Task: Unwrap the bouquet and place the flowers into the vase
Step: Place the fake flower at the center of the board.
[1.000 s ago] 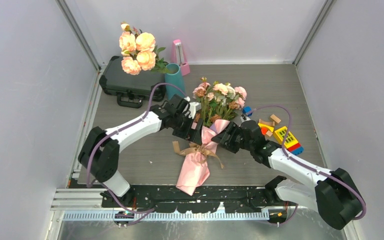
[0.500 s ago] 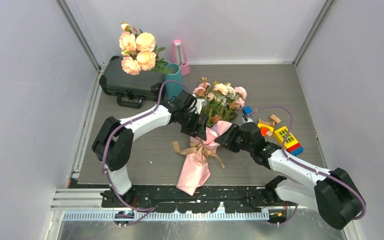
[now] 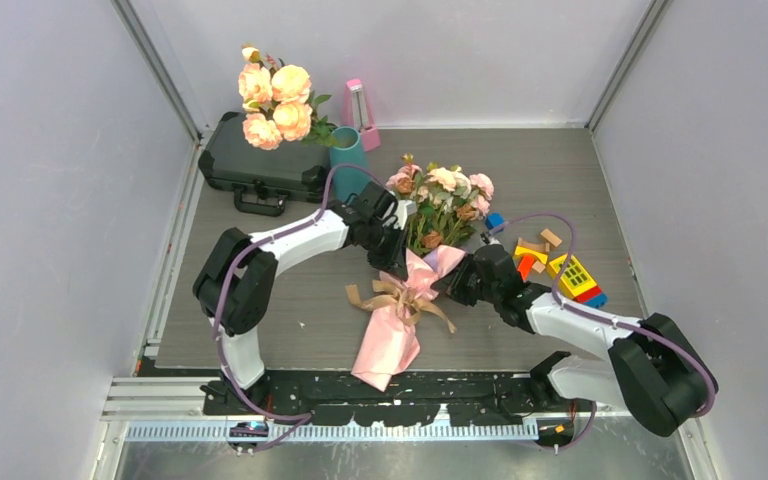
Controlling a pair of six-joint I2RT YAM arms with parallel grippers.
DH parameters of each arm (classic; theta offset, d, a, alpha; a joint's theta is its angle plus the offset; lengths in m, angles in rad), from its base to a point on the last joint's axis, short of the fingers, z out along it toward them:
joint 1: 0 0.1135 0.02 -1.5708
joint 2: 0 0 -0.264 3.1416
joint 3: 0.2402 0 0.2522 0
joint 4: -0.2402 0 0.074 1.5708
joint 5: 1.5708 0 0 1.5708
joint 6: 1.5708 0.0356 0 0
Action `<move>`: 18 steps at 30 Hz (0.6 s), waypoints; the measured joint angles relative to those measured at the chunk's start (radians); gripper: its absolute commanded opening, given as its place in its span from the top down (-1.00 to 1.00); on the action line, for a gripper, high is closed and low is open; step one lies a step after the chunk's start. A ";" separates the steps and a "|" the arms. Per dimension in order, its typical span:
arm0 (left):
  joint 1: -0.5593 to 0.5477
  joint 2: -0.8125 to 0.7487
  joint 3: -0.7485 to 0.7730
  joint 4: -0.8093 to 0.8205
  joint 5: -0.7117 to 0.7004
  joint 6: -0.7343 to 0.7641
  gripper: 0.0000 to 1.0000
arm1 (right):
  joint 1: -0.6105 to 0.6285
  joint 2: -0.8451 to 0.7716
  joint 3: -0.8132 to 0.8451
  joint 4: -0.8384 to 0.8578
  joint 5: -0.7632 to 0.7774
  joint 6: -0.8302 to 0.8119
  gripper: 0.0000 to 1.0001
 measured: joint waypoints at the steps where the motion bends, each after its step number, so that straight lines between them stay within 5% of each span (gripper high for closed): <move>1: 0.000 0.006 0.000 0.005 0.004 -0.002 0.99 | 0.000 0.010 0.000 0.007 0.001 -0.001 0.99; 18: 0.001 0.233 0.295 -0.022 -0.081 0.010 1.00 | -0.138 0.255 0.124 0.083 -0.002 -0.095 1.00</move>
